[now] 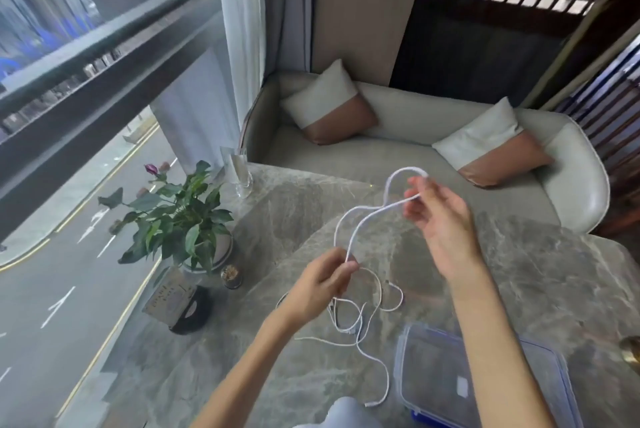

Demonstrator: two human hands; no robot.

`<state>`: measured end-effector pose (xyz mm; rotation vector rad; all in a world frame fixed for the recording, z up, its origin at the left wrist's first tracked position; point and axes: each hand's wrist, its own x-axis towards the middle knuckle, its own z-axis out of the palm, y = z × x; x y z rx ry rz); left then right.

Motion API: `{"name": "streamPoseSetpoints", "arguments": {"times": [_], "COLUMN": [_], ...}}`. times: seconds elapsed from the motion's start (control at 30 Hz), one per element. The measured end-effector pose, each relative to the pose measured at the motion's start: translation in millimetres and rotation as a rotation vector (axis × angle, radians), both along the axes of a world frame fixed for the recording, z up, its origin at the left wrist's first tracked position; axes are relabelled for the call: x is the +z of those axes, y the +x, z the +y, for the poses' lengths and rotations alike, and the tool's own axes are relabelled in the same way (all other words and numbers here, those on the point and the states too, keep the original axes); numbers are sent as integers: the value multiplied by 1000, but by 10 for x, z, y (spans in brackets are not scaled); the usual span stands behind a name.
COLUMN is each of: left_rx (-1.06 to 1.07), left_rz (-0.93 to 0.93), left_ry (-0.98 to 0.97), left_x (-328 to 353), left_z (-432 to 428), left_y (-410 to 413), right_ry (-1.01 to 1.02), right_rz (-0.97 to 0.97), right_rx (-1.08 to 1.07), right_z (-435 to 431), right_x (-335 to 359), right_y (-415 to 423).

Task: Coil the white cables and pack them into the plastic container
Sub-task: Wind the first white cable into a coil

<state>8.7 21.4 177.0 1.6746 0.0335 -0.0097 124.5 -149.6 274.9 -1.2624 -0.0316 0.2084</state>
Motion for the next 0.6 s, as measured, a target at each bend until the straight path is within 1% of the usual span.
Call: {"name": "streamPoseSetpoints", "arguments": {"times": [0.03,0.07,0.1,0.13,0.2,0.23,0.27,0.3,0.33,0.37,0.4,0.5,0.6], "left_rx": [-36,-66,-86,-94,-91,-85,-75,-60,-44,-34,-30,-78,-222], "left_rz": [-5,-11,-24,-49,-118,-150,-173,-196,-222,-241,-246,-220,-156], "left_ry": [40,76,107,138,227,269,290,296,300,307,309,217,121], "left_x": [52,111,190,285,497,614,726,839,943,1032,1094,1146,1100], "left_z": [38,72,92,96,42,-13,-76,-143,-206,-263,-307,-356,-327], "left_y": [9,25,53,97,240,335,434,531,621,698,760,803,719], "right_ry": [-8,-83,-223,-444,-1061,-1200,-1139,-971,-809,-704,-684,-738,-813], "right_rz": [-7,-16,-29,-38,-102,-193,-299,-369,-411,-416,-423,-464,-609], "right_rx": [-74,-127,-143,-109,14,51,105,192,280,348,374,272,231], "right_z": [-111,-214,-298,-364,-428,-421,-388,-350,-312,-281,-295,-482,-729], "right_x": [53,87,97,73,10,5,17,41,81,130,173,296,389], "right_y": [72,138,184,219,215,181,117,52,1,-31,-37,59,218]}}
